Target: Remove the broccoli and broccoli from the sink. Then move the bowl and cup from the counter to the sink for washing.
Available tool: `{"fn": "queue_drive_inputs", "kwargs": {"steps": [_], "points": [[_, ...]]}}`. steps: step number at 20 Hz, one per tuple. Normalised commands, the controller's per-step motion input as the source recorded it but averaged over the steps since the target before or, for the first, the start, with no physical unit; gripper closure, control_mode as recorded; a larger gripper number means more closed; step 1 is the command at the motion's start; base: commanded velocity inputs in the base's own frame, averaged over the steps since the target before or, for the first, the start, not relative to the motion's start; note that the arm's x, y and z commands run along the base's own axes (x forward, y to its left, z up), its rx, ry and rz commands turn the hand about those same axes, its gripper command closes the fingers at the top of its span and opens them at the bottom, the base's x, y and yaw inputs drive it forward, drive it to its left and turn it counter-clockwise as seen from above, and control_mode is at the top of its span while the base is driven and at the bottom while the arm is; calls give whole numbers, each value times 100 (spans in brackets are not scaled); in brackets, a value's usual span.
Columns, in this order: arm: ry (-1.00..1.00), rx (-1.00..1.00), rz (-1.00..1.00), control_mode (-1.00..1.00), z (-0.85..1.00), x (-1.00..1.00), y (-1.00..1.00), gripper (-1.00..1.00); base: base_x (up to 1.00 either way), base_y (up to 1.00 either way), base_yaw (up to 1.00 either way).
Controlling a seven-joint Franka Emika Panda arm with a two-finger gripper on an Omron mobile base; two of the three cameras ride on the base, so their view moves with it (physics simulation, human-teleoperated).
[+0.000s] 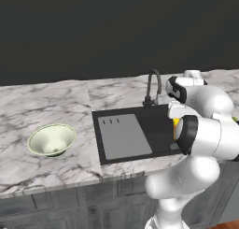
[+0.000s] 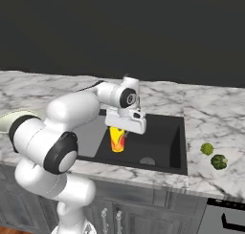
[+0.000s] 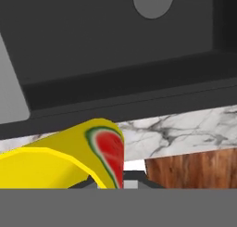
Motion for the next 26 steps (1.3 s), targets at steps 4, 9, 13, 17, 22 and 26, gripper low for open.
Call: {"fn": "queue_drive_inputs", "kwargs": {"steps": [4,9,13,17,22,26], "points": [[0,0,0,-100,-5,15,-28,100,0,0,0],[0,0,0,-100,-5,26,-20,100,0,0,0],[0,0,9,-100,-5,31,-11,100,0,0,0],[0,0,18,-100,-6,31,-10,100,0,0,0],[0,0,19,-100,-6,27,-16,100,0,0,0],[0,4,23,-100,-3,12,-26,100,0,0,0]]}}
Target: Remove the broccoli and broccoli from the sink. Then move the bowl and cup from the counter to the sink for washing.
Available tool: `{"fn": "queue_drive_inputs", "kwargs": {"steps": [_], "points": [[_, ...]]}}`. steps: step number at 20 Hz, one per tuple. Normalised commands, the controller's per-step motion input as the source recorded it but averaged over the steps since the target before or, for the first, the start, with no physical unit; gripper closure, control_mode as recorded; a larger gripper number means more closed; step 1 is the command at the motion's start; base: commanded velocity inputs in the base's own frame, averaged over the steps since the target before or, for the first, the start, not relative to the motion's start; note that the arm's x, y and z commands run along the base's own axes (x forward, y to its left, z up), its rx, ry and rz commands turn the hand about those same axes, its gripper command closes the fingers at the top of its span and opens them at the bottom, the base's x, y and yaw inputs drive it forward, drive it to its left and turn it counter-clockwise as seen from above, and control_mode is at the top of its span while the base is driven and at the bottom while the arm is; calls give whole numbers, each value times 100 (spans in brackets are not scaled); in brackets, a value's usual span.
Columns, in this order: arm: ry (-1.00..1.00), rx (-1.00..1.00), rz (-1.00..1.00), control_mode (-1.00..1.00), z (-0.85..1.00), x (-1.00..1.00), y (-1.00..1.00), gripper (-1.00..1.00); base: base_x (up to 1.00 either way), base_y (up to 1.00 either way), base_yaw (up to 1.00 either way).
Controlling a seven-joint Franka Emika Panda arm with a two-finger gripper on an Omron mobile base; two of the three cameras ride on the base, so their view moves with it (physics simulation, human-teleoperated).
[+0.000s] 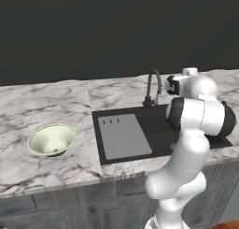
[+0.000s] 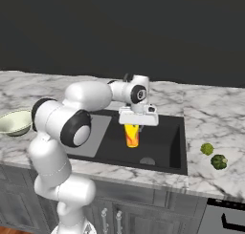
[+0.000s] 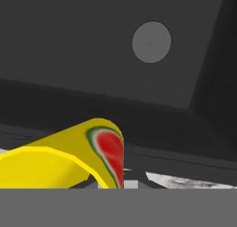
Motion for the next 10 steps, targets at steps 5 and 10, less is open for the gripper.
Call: {"fn": "queue_drive_inputs", "kwargs": {"steps": [5,10], "points": [[0,10,23,-100,-4,13,-26,100,0,0,0],[0,16,20,-100,-7,16,-26,100,0,0,0]]}}
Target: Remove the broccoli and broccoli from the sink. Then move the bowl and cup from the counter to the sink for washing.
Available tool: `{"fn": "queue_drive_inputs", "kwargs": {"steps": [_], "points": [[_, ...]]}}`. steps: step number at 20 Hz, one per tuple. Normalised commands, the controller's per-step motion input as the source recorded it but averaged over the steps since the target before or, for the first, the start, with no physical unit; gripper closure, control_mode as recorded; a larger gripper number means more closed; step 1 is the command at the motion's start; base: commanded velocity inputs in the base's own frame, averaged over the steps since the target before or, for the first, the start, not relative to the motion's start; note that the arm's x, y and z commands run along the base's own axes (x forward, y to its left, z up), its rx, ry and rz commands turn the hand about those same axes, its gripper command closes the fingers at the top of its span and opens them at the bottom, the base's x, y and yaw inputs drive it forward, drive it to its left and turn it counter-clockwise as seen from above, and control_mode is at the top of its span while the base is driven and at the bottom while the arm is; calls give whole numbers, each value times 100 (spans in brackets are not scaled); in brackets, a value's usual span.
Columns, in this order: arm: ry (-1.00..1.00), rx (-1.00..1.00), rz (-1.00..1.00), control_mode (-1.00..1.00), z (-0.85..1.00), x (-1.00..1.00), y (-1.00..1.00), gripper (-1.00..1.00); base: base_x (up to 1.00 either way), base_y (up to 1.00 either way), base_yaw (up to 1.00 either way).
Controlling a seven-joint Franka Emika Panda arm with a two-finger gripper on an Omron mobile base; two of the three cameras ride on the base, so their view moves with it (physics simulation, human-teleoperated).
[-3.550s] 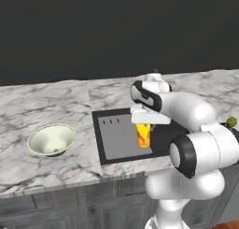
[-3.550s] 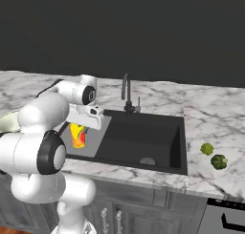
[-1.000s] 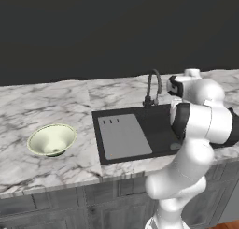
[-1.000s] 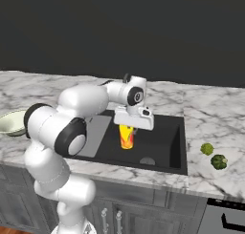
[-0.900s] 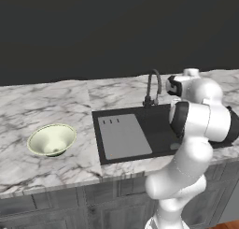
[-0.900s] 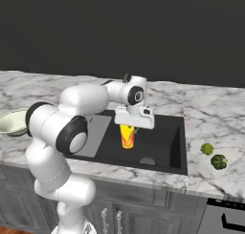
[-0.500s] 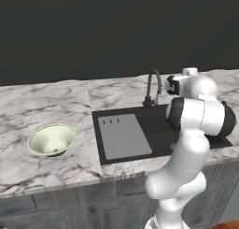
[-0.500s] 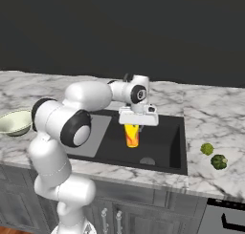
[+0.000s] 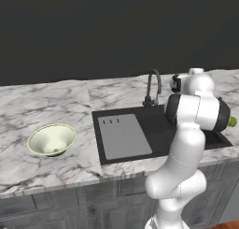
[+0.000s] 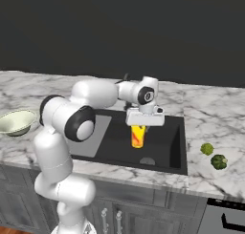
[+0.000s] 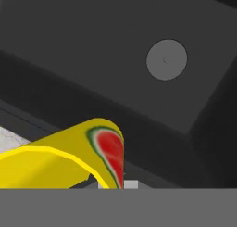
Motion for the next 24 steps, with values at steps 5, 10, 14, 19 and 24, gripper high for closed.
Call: {"fn": "queue_drive_inputs", "kwargs": {"steps": [5,10,14,19,24], "points": [[0,10,17,-100,-12,19,-24,100,0,0,0],[-1,1,11,-100,-13,21,-16,100,0,0,0],[-3,0,8,-100,-17,24,-8,100,0,0,0],[-2,1,7,-100,-18,24,-11,100,0,0,0],[-4,7,5,-100,-20,21,-9,100,0,0,0]]}}
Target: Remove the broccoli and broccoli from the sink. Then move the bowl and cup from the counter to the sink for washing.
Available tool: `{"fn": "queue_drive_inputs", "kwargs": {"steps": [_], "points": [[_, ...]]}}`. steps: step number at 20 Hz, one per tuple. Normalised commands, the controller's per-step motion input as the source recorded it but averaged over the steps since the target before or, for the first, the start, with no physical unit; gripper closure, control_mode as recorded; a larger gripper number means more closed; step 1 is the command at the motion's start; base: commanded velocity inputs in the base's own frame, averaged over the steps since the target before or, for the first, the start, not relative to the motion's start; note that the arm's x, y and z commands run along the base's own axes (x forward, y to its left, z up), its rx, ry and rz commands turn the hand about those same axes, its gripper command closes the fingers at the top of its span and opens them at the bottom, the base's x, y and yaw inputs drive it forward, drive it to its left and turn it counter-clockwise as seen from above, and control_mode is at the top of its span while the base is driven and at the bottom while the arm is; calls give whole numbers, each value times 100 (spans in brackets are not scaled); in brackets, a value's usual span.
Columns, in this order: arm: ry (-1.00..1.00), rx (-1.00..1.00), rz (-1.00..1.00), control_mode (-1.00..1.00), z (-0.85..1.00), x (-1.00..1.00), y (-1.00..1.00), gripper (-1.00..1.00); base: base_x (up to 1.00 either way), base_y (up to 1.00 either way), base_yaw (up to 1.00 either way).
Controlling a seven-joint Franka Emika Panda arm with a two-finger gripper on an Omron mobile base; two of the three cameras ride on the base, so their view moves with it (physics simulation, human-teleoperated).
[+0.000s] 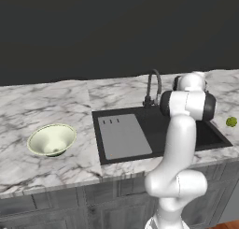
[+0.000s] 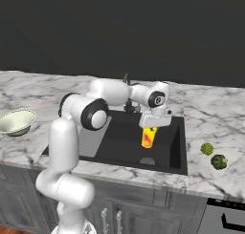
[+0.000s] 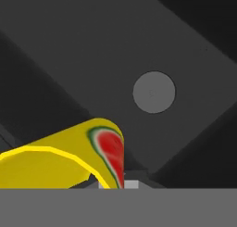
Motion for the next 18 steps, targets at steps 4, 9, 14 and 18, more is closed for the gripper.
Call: {"fn": "queue_drive_inputs", "kwargs": {"steps": [4,9,14,18], "points": [[-8,9,0,-100,-19,16,-3,100,0,0,0],[-5,1,0,-100,-13,15,0,100,0,0,0],[7,7,0,-100,-3,9,0,100,0,0,0],[6,9,-5,-100,-10,5,-1,100,0,0,0]]}}
